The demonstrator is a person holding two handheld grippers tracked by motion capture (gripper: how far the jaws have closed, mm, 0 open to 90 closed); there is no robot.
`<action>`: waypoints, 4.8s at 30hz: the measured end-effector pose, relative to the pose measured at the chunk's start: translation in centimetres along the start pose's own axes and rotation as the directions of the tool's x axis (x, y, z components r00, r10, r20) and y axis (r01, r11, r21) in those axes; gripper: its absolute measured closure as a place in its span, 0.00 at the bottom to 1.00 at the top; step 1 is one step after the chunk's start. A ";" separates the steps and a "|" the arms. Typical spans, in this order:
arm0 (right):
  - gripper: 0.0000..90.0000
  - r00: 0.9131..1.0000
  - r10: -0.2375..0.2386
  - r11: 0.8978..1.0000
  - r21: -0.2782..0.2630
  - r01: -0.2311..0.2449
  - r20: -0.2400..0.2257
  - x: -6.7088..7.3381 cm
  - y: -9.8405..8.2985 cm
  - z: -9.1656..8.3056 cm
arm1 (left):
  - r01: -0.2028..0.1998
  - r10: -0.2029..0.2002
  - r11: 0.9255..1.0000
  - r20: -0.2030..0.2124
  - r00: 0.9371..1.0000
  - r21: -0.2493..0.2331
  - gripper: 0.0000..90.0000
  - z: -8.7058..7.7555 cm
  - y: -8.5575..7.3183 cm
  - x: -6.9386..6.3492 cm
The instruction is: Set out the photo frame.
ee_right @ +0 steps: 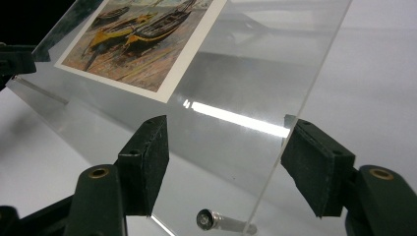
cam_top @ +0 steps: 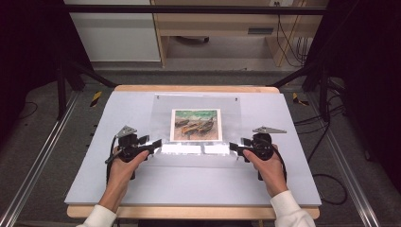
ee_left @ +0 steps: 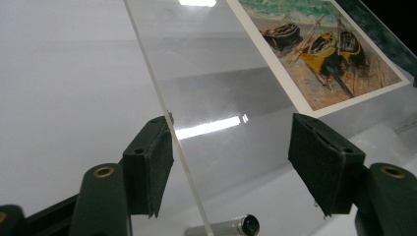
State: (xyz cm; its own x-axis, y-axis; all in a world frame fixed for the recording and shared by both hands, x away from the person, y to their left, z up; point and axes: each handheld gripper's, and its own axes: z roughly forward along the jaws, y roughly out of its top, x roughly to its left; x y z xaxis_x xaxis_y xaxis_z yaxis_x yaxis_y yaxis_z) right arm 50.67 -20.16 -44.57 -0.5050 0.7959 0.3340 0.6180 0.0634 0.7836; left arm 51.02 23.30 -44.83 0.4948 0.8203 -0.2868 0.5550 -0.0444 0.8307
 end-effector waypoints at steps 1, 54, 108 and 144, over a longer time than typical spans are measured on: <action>0.39 1.000 0.005 1.000 -0.002 -0.005 -0.002 -0.1 0.1 0.1 | 0.000 0.000 1.000 -0.001 1.000 -0.003 0.37 0.0 0.1 0.1; 0.57 0.997 -0.069 0.997 -0.022 0.070 0.037 1.5 -1.7 -2.1 | -0.036 0.035 0.999 -0.050 0.998 -0.014 0.53 -2.8 -1.7 -1.5; 0.75 0.995 -0.092 0.996 -0.012 0.093 0.045 2.3 -3.6 -3.9 | -0.036 0.037 0.999 -0.065 0.997 0.014 0.72 -5.0 -3.1 -2.3; 0.76 0.992 -0.106 0.994 -0.001 0.107 0.072 2.8 -4.1 -4.2 | -0.047 0.050 0.998 -0.088 0.995 0.030 0.74 -5.4 -3.7 -3.1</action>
State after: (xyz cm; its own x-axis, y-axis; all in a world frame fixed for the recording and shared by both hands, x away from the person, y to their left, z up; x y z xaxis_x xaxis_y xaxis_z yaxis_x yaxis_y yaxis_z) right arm 44.19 -20.73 -44.59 -0.5229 0.8261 0.2099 0.5601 0.1474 0.8152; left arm 43.82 24.02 -44.47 0.4608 0.8642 -0.2020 0.5510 -0.1001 0.8285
